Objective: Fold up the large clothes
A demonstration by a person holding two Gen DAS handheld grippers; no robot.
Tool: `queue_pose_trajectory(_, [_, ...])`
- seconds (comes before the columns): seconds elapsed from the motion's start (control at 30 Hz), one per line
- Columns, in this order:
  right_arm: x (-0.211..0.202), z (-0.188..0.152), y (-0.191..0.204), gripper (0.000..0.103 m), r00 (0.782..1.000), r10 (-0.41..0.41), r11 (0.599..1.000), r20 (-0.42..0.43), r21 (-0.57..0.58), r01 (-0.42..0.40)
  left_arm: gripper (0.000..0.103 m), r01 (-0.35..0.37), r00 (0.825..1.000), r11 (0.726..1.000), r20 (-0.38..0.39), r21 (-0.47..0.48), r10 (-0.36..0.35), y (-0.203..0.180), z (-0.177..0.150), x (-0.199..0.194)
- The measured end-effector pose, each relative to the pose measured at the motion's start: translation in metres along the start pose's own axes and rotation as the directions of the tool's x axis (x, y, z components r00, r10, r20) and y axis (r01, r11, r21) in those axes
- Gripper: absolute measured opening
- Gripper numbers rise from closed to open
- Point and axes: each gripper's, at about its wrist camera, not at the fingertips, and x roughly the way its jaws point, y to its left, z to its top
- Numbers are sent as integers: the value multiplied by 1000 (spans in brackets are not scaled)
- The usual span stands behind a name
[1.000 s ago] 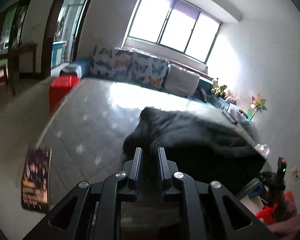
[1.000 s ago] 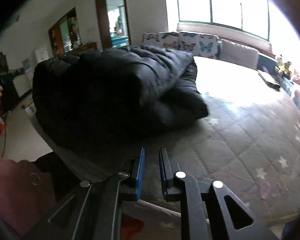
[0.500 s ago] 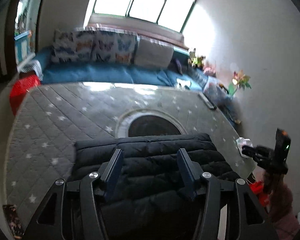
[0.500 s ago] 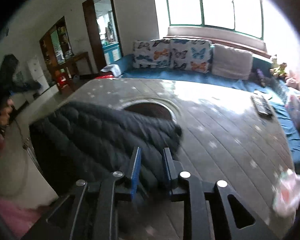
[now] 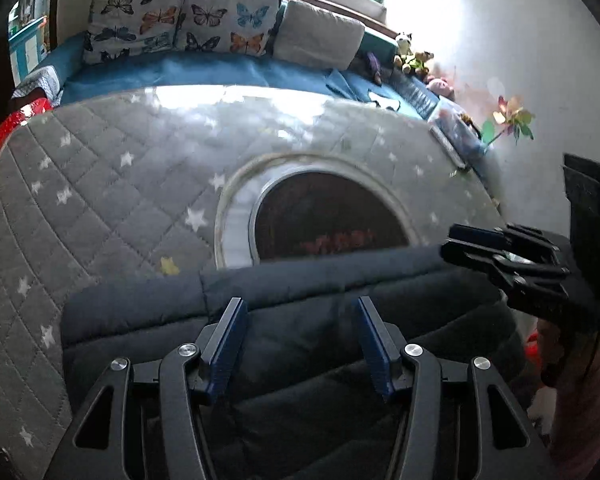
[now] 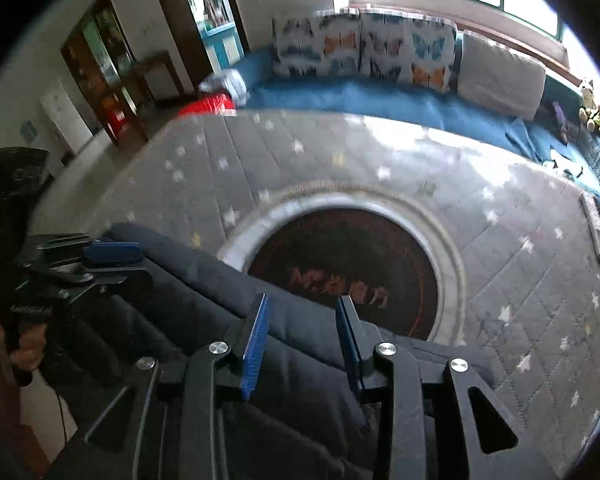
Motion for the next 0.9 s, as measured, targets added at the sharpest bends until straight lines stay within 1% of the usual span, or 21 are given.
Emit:
queue_pose_trajectory(0.07, [12,-10,1,38,999,-8,1000,-41,-15,7,59,4,1000,1000,19,27,-5,3,-15,0])
queue_pose_trajectory(0.13, [12,-23,3,38,999,-5,999,-40,-39,3,59,17,999,998,30,55,-19,6,-30,-2])
queue_pose_trajectory(0.2, [7,-37,6,38,1000,4,999,-21,-54,-5,59,28,999,996,34,84,-31,8,-47,-5])
queue_pose_trajectory(0.33, [-4,-72,13,38,1000,26,996,-8,-81,-26,59,21,999,990,43,137,-27,10,-81,-10])
queue_pose_trajectory(0.4, [-9,-87,20,38,1000,17,994,18,-107,-15,59,25,999,988,44,152,-32,13,-97,-9])
queue_pose_trajectory(0.5, [-17,-108,33,38,998,4,991,56,-131,3,59,4,998,983,58,184,-15,12,-122,-10])
queue_pose_trajectory(0.63, [-28,-138,51,38,994,-32,983,105,-179,51,59,-18,997,978,75,206,3,12,-153,-11])
queue_pose_trajectory(0.8, [-37,-173,74,38,978,-103,962,180,-232,144,59,-18,994,977,111,214,-6,19,-190,-13])
queue_pose_trajectory(0.87, [-38,-175,82,38,972,-136,946,189,-267,184,59,-11,992,979,125,204,-15,22,-198,-13])
queue_pose_trajectory(0.9, [-39,-173,85,38,972,-148,938,181,-285,195,59,-2,991,981,132,192,-24,25,-199,-14])
